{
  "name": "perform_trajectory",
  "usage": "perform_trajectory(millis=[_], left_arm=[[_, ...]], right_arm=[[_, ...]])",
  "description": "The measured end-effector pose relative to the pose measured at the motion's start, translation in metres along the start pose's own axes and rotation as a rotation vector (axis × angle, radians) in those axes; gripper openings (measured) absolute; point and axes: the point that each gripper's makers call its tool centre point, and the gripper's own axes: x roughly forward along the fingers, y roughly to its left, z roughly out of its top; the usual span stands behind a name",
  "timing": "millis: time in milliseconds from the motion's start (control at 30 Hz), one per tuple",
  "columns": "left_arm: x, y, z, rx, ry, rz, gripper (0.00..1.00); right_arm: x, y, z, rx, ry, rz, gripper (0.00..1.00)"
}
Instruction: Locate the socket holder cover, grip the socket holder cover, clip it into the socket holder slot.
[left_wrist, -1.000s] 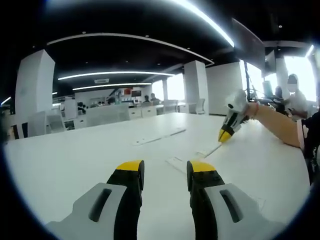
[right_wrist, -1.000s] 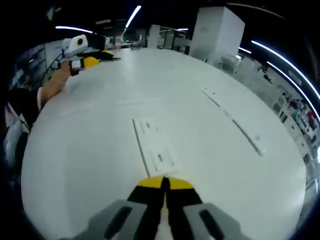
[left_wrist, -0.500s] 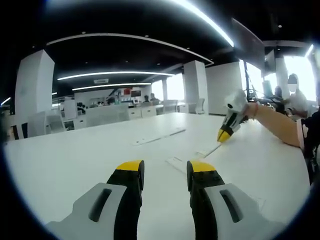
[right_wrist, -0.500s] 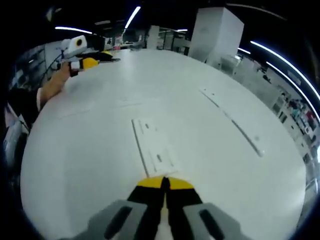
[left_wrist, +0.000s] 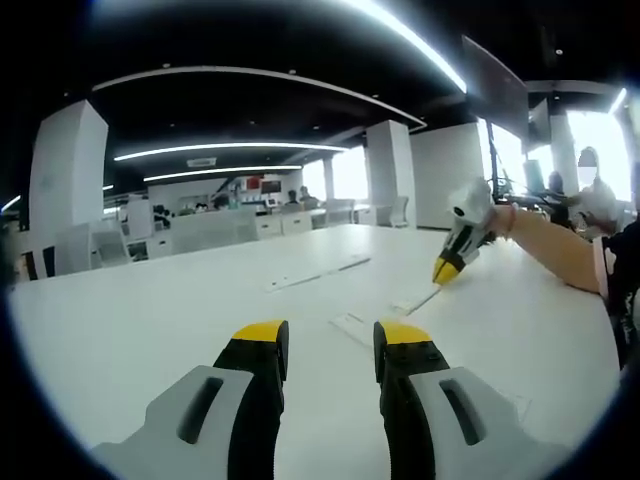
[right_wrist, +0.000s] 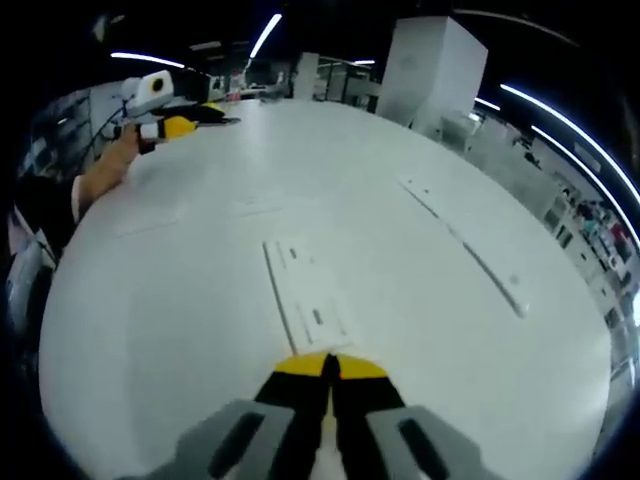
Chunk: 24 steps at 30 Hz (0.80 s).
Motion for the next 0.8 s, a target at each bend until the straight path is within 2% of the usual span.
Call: perform_trajectory(millis=[367, 800], left_arm=[[0.0007, 0.001, 0.0003, -0.006, -0.002, 0.003, 0.35], [-0.0004, 0.0063, 0.0031, -0.015, -0.018, 0.017, 0.35]], right_arm=[[0.0002, 0.0002, -0.0002, 0.024, 0.0, -0.008, 0.04], [-0.0004, 0.0005, 0.0, 0.039, 0.027, -0.05, 0.04]])
